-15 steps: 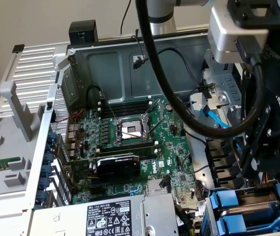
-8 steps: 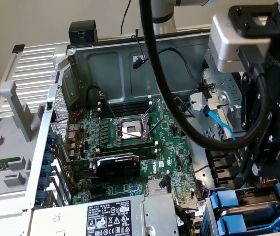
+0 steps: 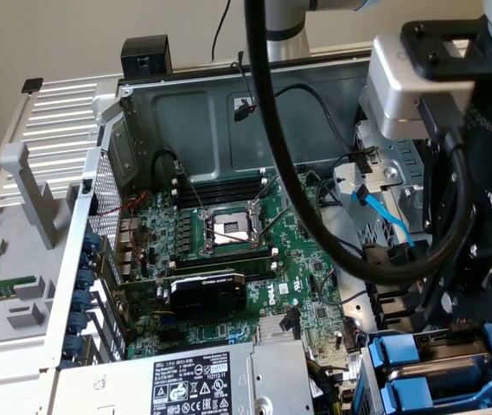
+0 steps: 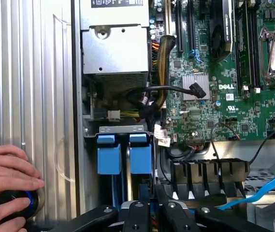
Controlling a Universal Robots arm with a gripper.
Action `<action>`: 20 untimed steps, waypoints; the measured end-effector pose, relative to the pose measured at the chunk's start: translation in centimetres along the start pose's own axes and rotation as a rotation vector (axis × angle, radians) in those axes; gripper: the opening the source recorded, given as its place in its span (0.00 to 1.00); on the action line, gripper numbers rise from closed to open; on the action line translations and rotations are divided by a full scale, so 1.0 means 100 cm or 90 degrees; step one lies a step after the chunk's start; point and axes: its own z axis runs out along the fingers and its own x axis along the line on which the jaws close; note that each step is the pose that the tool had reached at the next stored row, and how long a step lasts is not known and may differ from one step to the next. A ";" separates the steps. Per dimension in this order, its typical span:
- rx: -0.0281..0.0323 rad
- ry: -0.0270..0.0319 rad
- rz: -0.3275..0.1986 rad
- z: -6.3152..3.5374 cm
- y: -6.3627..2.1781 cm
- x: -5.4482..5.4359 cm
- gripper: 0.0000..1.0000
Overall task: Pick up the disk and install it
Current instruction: 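Insert the second disk wire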
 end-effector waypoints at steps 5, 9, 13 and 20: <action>-0.0004 -0.0079 0.000 0.0025 -0.0002 0.003 0.16; -0.0005 -0.0100 -0.001 0.0040 -0.0007 0.003 0.16; -0.0006 -0.0102 -0.001 0.0053 -0.0022 0.003 0.16; -0.0006 -0.0102 -0.001 0.0075 -0.0039 0.003 0.16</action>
